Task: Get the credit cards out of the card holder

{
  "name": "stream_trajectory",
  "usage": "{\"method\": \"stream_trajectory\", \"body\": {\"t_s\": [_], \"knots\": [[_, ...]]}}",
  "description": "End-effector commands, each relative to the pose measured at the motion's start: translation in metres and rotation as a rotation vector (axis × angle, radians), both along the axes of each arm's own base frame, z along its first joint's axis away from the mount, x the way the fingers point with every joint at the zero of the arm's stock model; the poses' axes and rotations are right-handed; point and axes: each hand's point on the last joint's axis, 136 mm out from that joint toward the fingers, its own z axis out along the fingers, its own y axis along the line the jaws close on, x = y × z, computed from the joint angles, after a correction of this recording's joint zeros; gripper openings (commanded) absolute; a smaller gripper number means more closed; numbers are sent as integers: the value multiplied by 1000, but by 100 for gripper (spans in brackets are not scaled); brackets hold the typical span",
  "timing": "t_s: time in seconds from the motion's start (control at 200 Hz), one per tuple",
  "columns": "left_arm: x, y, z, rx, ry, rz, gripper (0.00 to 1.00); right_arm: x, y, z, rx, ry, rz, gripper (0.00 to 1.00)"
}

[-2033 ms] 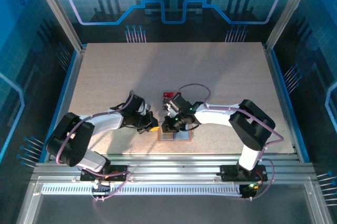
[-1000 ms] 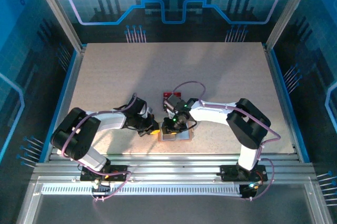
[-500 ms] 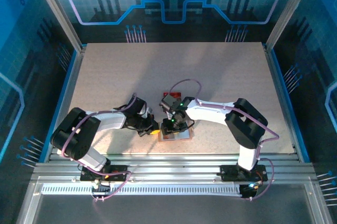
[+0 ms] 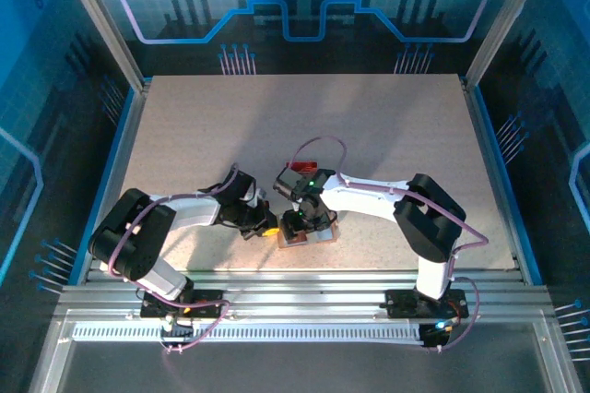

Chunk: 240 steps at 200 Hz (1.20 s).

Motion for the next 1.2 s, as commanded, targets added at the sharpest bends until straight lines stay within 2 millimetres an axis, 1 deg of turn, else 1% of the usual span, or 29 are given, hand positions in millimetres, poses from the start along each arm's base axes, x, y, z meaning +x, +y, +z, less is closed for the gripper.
{"method": "stream_trajectory", "body": {"t_s": [0.0,0.32,0.48,0.63,0.785,0.885,0.995,1.065,1.131,1.196], "knots": [[-6,6,-5,21,20,-11,0,0,-13,-1,-86,-13,11,68],[-6,7,-3,19,16,-6,0,6,-28,9,-112,-52,-11,65],[1,5,7,12,-11,-7,0,11,-42,13,-113,-61,-38,63],[8,2,23,0,-44,-11,0,13,-56,17,-113,-69,-63,61],[14,0,38,-3,-73,-3,0,15,-69,17,-107,-69,-85,54],[16,-4,47,-15,-86,-1,0,15,-78,14,-114,-66,-101,51],[17,-7,49,-15,-90,-3,0,15,-89,8,-141,-60,-112,50],[16,-11,50,-20,-92,-9,0,14,-93,5,-149,-53,-114,48],[14,-15,50,-21,-90,-14,0,13,-94,5,-147,-53,-116,45],[12,-19,49,-23,-91,-23,0,13,-92,6,-128,-51,-116,37]]}}
